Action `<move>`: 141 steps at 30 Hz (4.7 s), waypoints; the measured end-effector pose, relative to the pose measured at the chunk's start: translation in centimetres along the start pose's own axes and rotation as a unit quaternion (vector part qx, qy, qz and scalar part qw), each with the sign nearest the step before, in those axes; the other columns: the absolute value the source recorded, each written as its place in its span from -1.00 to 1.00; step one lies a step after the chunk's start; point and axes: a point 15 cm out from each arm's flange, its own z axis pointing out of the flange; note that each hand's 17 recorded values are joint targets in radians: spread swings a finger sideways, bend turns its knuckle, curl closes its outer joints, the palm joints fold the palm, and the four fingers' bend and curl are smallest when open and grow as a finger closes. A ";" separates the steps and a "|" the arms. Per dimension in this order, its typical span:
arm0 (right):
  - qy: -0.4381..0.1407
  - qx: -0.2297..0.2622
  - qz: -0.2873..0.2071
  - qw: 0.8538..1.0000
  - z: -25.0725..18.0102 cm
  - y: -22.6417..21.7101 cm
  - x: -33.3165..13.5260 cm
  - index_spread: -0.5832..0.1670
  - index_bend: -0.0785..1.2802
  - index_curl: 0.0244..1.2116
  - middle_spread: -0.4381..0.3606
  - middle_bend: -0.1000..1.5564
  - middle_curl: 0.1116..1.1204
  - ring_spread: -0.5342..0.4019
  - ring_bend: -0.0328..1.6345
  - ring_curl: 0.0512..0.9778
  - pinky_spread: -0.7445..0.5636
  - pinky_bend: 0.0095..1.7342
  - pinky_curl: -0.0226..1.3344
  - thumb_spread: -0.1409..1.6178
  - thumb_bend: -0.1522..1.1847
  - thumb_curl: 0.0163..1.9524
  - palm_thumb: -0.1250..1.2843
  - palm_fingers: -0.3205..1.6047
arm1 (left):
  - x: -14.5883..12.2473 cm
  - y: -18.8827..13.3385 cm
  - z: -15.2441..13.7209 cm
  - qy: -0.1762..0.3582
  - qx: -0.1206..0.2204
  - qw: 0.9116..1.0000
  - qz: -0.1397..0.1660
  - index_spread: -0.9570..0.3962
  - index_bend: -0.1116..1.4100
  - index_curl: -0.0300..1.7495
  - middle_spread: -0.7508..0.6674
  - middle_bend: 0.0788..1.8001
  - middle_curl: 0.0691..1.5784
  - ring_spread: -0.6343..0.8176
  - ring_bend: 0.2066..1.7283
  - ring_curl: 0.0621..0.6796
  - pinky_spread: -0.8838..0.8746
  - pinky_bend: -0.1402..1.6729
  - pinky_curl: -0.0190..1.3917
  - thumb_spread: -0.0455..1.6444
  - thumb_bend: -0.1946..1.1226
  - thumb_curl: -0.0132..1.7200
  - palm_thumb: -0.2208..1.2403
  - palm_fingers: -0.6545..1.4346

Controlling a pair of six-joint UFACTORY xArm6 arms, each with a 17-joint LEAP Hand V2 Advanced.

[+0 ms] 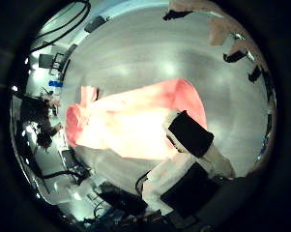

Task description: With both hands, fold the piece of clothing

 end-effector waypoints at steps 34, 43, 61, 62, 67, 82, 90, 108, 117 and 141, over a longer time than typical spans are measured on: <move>-0.026 -0.199 -0.061 0.978 13.0 9.6 -0.4 -0.32 -0.65 -0.47 0.08 -0.49 -0.50 0.27 -0.22 -0.50 0.64 -0.28 -0.50 0.45 -0.81 -0.65 -0.19 -0.60 | 5.5 3.4 12.7 0.046 -0.061 0.997 0.027 0.38 -0.61 -0.37 0.33 -0.88 -0.58 0.34 -0.41 -0.48 0.38 -0.44 -0.48 0.44 -0.73 -0.55 0.05 -0.23; -0.026 -0.208 -0.066 0.976 14.4 9.3 -0.7 -0.24 -0.66 -0.52 0.09 -0.50 -0.51 0.25 -0.23 -0.53 0.63 -0.31 -0.53 0.42 -0.79 -0.64 -0.10 -0.53 | 5.3 3.1 11.9 0.045 -0.054 0.997 0.025 0.38 -0.61 -0.41 0.34 -0.88 -0.61 0.35 -0.44 -0.50 0.39 -0.46 -0.48 0.45 -0.73 -0.56 0.06 -0.21; 0.044 -0.211 -0.088 0.973 13.9 8.7 0.5 -0.55 -0.25 -0.34 -0.54 0.03 -0.15 -0.47 0.26 -0.21 -0.60 0.07 -0.45 0.27 -0.80 -0.56 0.26 0.71 | 5.0 3.0 10.3 0.042 -0.052 0.998 0.023 0.38 -0.61 -0.45 0.33 -0.88 -0.64 0.37 -0.47 -0.51 0.39 -0.49 -0.48 0.45 -0.73 -0.56 0.06 -0.20; 0.045 -0.209 -0.089 0.973 13.8 8.6 0.5 -0.56 -0.20 -0.31 -0.53 0.06 -0.13 -0.47 0.26 -0.20 -0.60 0.07 -0.45 0.27 -0.79 -0.56 0.28 0.73 | 5.0 3.0 10.2 0.041 -0.052 0.998 0.024 0.38 -0.60 -0.45 0.33 -0.88 -0.64 0.37 -0.47 -0.52 0.39 -0.50 -0.48 0.45 -0.73 -0.56 0.06 -0.19; 0.068 -0.201 -0.101 0.972 13.0 8.2 0.9 -0.47 0.26 -0.05 -0.43 0.30 0.04 -0.40 0.41 -0.06 -0.51 0.24 -0.33 0.22 -0.77 -0.52 0.44 0.74 | 5.2 3.2 10.2 0.045 -0.057 0.997 0.028 0.38 -0.61 -0.46 0.33 -0.88 -0.64 0.37 -0.48 -0.52 0.39 -0.51 -0.48 0.45 -0.73 -0.56 0.06 -0.19; 0.067 -0.149 -0.058 0.985 11.2 8.6 4.7 -0.24 0.66 0.24 -0.30 0.64 0.31 -0.32 0.67 0.24 -0.23 0.58 -0.04 0.22 -0.75 -0.32 0.70 0.50 | 8.3 4.7 10.2 0.073 -0.067 0.993 0.058 0.38 -0.60 -0.47 0.32 -0.88 -0.65 0.38 -0.50 -0.52 0.39 -0.53 -0.47 0.45 -0.73 -0.56 0.07 -0.17; 0.075 -0.052 -0.046 0.995 7.5 7.9 5.6 -0.20 0.69 0.28 -0.25 0.68 0.35 -0.32 0.70 0.32 -0.19 0.58 0.04 0.24 -0.78 -0.24 0.70 0.48 | 8.1 4.7 9.8 0.074 -0.059 0.994 0.056 0.38 -0.61 -0.47 0.32 -0.88 -0.66 0.39 -0.51 -0.52 0.39 -0.54 -0.46 0.45 -0.73 -0.56 0.07 -0.17; 0.036 0.114 -0.142 0.983 -5.8 6.5 -7.6 -0.15 0.68 0.29 -0.20 0.71 0.33 -0.30 0.70 0.39 -0.16 0.51 0.16 0.22 -0.79 -0.11 0.68 0.49 | -2.3 8.4 8.9 0.081 -0.033 0.996 -0.019 0.39 -0.61 -0.48 0.32 -0.88 -0.66 0.39 -0.52 -0.52 0.40 -0.54 -0.46 0.46 -0.73 -0.56 0.07 -0.17; 0.008 0.169 -0.277 0.946 -11.0 6.5 -22.3 -0.17 0.67 0.29 -0.19 0.73 0.30 -0.29 0.70 0.40 -0.17 0.47 0.20 0.19 -0.79 -0.06 0.66 0.51 | -8.8 12.0 7.6 0.090 -0.008 0.993 -0.073 0.39 -0.61 -0.48 0.32 -0.88 -0.66 0.39 -0.52 -0.51 0.39 -0.55 -0.46 0.46 -0.73 -0.56 0.07 -0.17; -0.099 0.123 -0.397 0.904 -7.2 4.2 -45.7 -0.15 0.66 0.27 -0.21 0.70 0.22 -0.29 0.68 0.34 -0.23 0.39 0.25 0.23 -0.86 -0.05 0.37 0.52 | -17.1 25.0 8.4 0.085 -0.001 0.976 -0.202 0.38 -0.61 -0.49 0.32 -0.88 -0.65 0.37 -0.52 -0.51 0.38 -0.56 -0.45 0.45 -0.73 -0.56 0.09 -0.16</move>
